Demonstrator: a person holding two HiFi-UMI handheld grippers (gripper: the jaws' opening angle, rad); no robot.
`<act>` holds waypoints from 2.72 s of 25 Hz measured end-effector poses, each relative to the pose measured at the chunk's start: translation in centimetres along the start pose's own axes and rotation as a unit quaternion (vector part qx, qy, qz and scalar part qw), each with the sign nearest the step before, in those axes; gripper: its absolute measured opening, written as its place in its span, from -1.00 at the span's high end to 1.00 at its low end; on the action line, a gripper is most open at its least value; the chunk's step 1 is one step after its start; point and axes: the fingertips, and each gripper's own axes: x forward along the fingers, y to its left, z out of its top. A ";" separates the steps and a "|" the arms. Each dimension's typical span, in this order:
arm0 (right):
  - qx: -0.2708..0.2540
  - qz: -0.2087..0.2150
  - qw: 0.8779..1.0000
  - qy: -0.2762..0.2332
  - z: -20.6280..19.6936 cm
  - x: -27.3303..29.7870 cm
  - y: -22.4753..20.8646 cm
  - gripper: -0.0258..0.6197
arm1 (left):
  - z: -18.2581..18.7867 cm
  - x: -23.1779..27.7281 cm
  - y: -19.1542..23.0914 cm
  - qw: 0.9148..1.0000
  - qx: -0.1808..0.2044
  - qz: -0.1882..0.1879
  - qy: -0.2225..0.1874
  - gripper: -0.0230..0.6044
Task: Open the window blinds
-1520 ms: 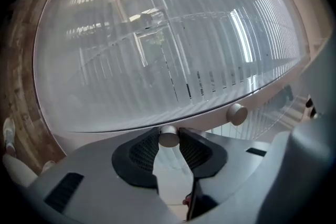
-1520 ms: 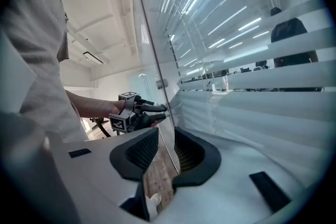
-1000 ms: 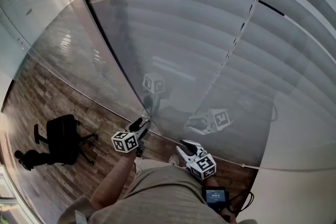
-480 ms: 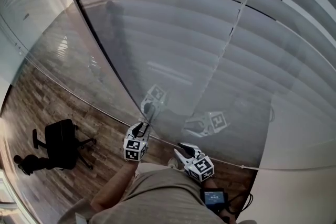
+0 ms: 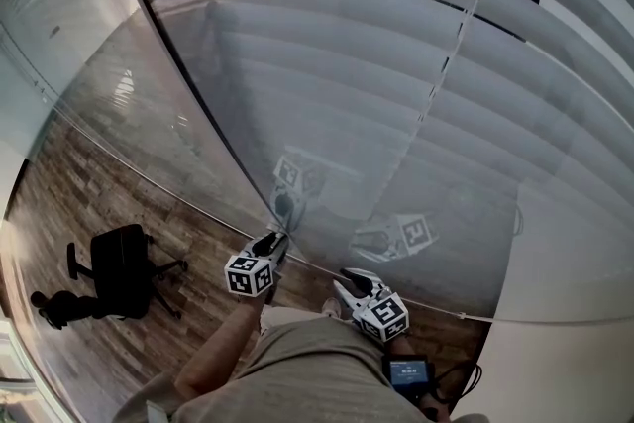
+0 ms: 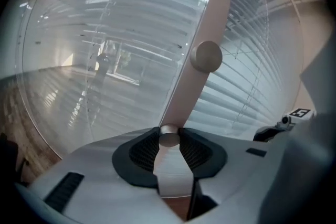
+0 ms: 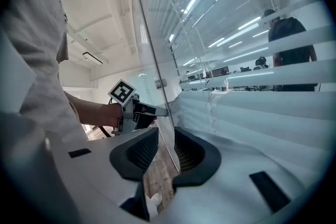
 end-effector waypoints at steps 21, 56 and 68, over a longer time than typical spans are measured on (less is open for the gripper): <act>0.001 -0.004 1.000 -0.003 0.0 -0.1 -1.0 0.60 | 0.0 0.4 -0.1 0.970 -0.218 -0.103 0.014 0.50; -0.001 0.001 1.000 -0.016 0.9 -0.2 0.1 0.60 | -0.1 -0.3 -0.1 0.820 -0.502 -0.268 -0.065 0.50; 0.002 0.001 1.000 -0.019 1.7 -0.2 0.5 0.60 | -0.2 -0.8 0.1 0.998 0.067 0.009 -0.003 0.15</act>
